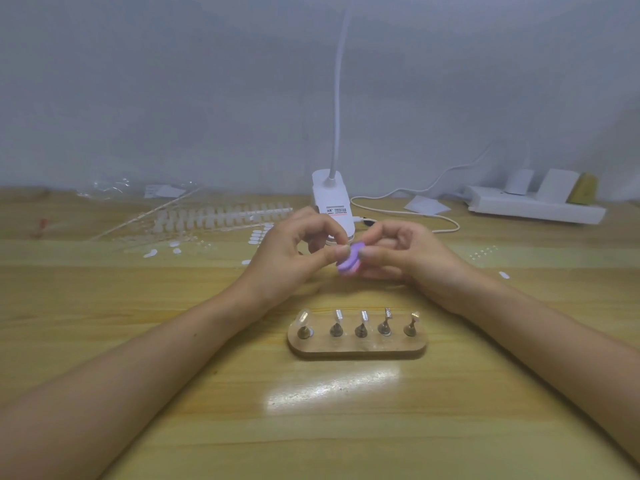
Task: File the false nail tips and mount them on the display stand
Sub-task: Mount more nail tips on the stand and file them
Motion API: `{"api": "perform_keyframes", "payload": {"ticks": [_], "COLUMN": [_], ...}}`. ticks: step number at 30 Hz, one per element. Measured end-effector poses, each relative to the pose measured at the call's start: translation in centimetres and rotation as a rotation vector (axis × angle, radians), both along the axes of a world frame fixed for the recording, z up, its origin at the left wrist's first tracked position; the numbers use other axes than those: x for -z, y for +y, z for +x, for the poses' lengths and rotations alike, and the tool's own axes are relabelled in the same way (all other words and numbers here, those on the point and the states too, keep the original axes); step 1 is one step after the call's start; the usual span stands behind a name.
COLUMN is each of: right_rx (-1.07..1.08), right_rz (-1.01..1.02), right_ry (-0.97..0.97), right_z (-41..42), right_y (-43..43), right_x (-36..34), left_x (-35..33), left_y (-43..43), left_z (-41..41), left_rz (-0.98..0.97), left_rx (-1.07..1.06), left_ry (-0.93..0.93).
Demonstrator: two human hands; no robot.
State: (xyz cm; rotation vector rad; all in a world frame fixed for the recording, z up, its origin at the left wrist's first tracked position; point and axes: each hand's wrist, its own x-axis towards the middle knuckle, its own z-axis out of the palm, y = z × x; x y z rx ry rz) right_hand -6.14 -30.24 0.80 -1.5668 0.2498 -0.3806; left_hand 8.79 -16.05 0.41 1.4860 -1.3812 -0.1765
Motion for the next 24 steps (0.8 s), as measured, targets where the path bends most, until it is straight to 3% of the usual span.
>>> {"api": "perform_keyframes", "payload": {"ticks": [2,5,9,12,15,18,22,24], "right_rx": [0.076,-0.042,0.059,-0.022,0.086,-0.026,0.066,-0.013], "right_rz": [0.059,-0.008,0.070,0.004,0.072,-0.007,0.065,0.001], "right_ry": [-0.036,0.034,-0.041,0.019,-0.048,0.016,-0.028,0.031], "right_z": [-0.05,-0.06,-0.06,-0.01,-0.07,-0.14,-0.07,-0.12], "right_y": [-0.31,-0.11,-0.35,-0.02,-0.13,0.09,-0.24,-0.04], "right_x": [0.00,-0.08,-0.01,-0.11,-0.04,-0.23,-0.15,-0.24], "left_x": [-0.02,-0.01,0.03,0.02,0.03,-0.03,-0.13,-0.18], "left_y": [0.01,0.03,0.01,0.01,0.00,-0.01,0.00,0.01], "left_z": [-0.09,0.02,0.06,0.07,0.06,0.01,-0.10,-0.14], "left_rz": [0.008,-0.002,-0.005,-0.010,-0.001,-0.008,0.001,0.004], "left_rx": [0.007,-0.002,0.009,0.005,0.003,-0.009,0.000,-0.004], "left_ry": [-0.001,-0.005,-0.019,-0.024,-0.020,-0.014,-0.021,-0.032]}}
